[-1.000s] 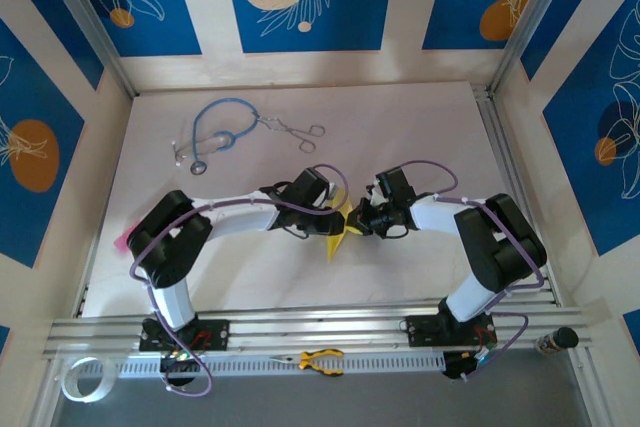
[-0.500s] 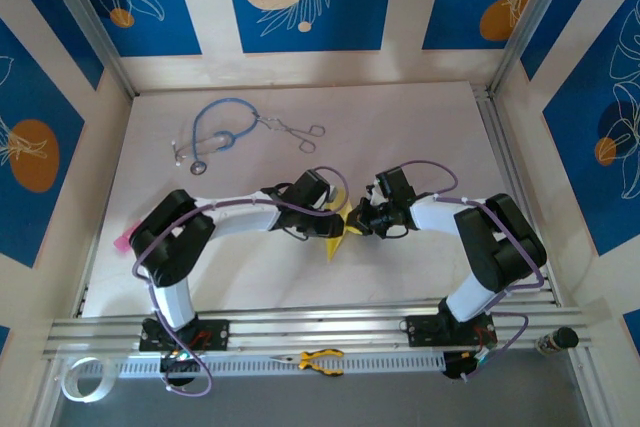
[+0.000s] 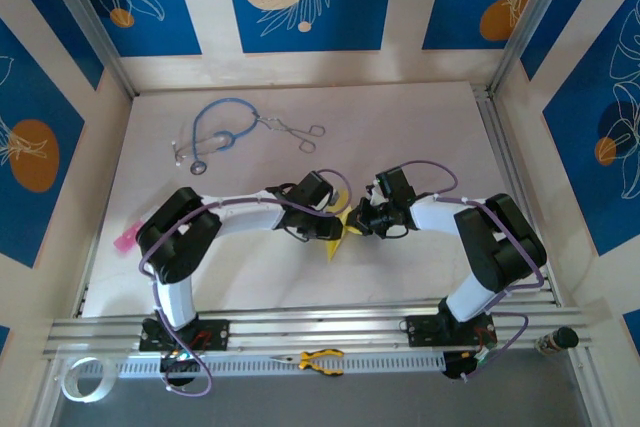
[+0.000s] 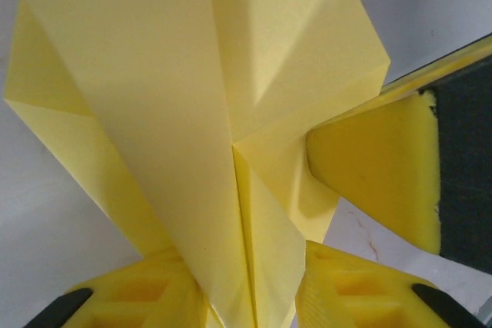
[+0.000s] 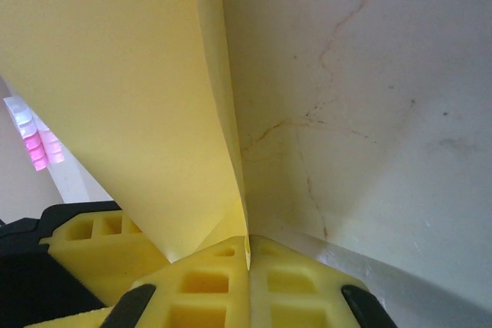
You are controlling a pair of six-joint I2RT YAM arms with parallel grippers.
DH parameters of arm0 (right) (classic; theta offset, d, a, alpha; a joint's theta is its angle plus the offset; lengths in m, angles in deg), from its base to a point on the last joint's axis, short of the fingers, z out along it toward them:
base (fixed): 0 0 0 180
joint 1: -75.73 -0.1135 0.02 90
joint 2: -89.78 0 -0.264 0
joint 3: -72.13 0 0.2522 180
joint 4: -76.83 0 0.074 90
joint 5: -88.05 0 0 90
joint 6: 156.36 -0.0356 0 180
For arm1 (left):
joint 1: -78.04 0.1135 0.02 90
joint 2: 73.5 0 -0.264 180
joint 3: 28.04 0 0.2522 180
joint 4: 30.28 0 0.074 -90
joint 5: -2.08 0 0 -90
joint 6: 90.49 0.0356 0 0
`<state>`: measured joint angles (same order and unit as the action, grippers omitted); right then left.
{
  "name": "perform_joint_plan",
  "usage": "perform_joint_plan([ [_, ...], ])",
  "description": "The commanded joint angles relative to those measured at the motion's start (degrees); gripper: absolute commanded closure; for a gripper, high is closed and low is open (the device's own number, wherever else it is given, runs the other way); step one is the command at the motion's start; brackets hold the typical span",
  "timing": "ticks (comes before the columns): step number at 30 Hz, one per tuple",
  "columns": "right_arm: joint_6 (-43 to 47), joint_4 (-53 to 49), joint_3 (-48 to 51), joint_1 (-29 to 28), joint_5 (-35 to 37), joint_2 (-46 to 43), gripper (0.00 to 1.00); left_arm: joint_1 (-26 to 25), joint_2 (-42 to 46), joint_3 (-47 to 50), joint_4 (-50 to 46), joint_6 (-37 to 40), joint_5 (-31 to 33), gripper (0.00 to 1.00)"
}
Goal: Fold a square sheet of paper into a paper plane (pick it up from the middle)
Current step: Move a paper plane to the center of the table.
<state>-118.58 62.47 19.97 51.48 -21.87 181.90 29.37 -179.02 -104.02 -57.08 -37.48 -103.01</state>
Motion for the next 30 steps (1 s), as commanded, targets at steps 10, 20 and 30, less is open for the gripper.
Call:
perform_joint_plan([
  [10,-0.51,0.60,0.36,0.07,-1.79,0.39,1.00,-0.73,-1.70,-2.69,-3.19,1.31,0.80,0.77],
  [20,-0.67,0.76,0.60,0.08,-1.88,0.35,1.00,-0.99,-2.59,-3.46,-3.70,1.30,1.30,0.79],
  [30,-0.53,0.69,0.51,0.09,-2.05,0.38,1.00,-1.26,-3.58,-4.23,-4.44,1.68,1.38,0.80],
])
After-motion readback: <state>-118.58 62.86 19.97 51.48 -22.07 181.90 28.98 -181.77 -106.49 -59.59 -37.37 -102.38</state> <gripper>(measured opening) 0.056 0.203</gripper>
